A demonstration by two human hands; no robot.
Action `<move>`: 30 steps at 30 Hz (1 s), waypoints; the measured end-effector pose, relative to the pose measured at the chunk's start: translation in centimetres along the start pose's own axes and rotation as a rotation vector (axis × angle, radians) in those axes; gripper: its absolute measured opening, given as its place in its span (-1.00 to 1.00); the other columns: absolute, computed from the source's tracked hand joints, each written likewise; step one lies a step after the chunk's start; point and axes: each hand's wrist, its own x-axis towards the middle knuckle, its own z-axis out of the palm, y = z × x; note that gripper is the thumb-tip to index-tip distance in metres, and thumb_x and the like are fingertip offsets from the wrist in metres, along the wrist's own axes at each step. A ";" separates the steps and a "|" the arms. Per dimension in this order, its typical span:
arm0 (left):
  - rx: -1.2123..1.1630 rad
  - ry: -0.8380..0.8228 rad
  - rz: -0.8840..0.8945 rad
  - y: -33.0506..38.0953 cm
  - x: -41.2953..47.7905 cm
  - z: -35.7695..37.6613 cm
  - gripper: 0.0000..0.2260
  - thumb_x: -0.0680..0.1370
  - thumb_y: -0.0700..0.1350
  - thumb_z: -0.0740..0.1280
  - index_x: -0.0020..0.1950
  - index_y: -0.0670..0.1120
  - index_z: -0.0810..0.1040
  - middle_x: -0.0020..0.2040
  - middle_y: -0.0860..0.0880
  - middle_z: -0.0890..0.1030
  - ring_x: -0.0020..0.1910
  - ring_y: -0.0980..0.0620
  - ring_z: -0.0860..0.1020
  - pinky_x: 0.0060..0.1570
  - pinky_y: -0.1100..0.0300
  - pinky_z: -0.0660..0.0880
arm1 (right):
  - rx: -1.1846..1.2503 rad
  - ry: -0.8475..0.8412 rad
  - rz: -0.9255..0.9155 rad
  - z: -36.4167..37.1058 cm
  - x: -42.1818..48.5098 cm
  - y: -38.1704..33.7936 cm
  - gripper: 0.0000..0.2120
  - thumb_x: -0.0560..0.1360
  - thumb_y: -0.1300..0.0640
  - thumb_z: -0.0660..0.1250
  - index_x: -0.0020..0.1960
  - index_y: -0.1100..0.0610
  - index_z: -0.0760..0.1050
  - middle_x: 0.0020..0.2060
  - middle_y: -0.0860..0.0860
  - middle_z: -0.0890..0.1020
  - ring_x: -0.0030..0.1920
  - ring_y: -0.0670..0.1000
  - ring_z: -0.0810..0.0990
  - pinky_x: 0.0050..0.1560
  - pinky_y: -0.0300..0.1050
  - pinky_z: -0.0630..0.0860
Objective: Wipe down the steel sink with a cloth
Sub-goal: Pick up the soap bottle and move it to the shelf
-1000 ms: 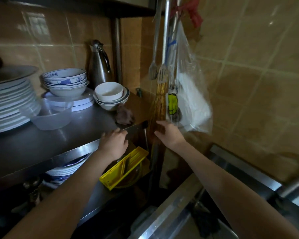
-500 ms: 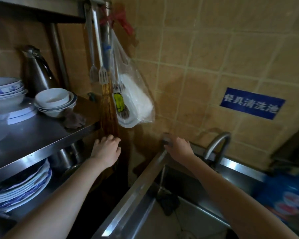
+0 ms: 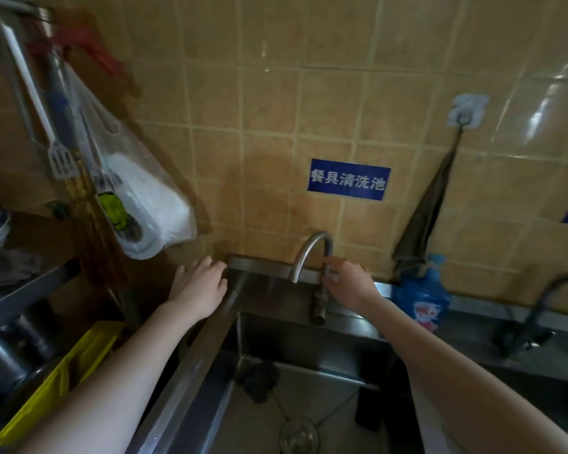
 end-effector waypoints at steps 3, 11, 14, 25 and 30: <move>-0.038 -0.018 0.050 2.9 0.9 0.3 -0.65 0.62 0.04 0.08 0.39 0.03 0.33 0.30 0.00 0.41 0.28 -0.04 0.39 0.24 -0.01 0.32 | 0.005 0.029 0.071 -1.1 -1.7 3.1 -0.56 0.53 0.01 0.25 0.40 -0.08 0.32 0.26 0.05 0.55 0.26 0.17 0.48 0.28 0.06 0.32; -0.160 -0.002 0.256 10.6 2.9 1.6 -0.79 0.60 0.02 0.16 0.20 0.05 0.45 0.11 0.05 0.48 0.10 0.01 0.48 0.11 0.05 0.38 | 0.020 0.107 0.275 -4.1 -6.2 10.6 -0.57 0.51 0.06 0.29 0.37 -0.04 0.38 0.25 0.06 0.56 0.27 0.14 0.48 0.24 0.04 0.36; -0.193 -0.024 0.327 13.3 3.4 1.9 -0.78 0.61 0.02 0.14 0.21 0.04 0.44 0.14 0.05 0.47 0.13 0.00 0.48 0.12 0.02 0.40 | 0.067 0.124 0.357 -4.7 -7.7 12.7 -0.55 0.50 0.09 0.29 0.39 -0.03 0.37 0.29 0.05 0.53 0.29 0.13 0.47 0.25 0.03 0.38; -0.245 -0.065 0.451 21.7 5.6 3.7 -0.72 0.61 0.02 0.13 0.29 0.02 0.41 0.23 0.01 0.45 0.24 -0.05 0.43 0.24 -0.05 0.35 | 0.086 0.116 0.461 -6.6 -10.4 19.1 -0.59 0.53 0.03 0.28 0.37 -0.01 0.40 0.20 0.09 0.60 0.23 0.14 0.52 0.20 0.06 0.40; -0.237 -0.087 0.499 24.9 6.6 5.3 -0.72 0.61 0.03 0.12 0.29 0.03 0.40 0.19 0.02 0.45 0.20 -0.02 0.45 0.16 0.00 0.37 | 0.134 0.119 0.490 -6.4 -10.3 21.8 -0.54 0.53 0.08 0.31 0.41 0.05 0.35 0.28 0.10 0.54 0.31 0.14 0.48 0.30 0.10 0.39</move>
